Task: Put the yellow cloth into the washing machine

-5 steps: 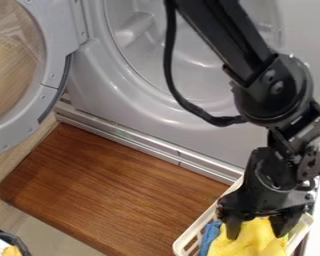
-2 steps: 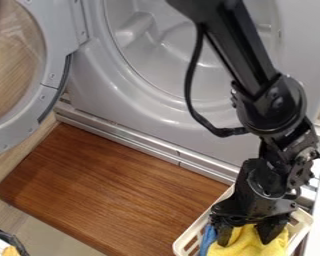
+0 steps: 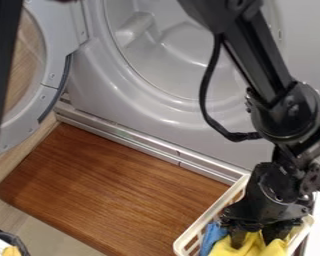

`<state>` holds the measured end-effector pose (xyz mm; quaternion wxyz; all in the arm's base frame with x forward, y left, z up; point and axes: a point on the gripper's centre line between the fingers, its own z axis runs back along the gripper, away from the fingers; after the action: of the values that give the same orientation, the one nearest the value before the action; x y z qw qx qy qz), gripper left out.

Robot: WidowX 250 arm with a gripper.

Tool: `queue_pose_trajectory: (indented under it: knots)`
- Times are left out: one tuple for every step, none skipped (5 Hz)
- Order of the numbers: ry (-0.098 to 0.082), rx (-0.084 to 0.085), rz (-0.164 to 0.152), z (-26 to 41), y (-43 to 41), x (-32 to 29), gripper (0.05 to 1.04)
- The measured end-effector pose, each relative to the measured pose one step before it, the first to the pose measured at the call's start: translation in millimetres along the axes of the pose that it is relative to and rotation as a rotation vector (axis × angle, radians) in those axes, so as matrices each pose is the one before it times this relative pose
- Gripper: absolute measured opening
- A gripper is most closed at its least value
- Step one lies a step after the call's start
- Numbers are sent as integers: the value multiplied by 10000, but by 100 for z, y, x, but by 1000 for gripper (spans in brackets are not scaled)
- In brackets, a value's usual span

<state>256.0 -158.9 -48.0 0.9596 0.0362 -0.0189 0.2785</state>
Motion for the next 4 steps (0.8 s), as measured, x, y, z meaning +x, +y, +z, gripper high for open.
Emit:
queue_pose_trajectory:
  knots:
    - [-6, -15, 15, 4, -43, -34, 354]
    - [-6, -15, -77, 4, -43, -34, 152]
    - [-22, 23, -36, 92, 155, -9, 68]
    - [-225, -358, 73, 1623, -147, 311, 58]
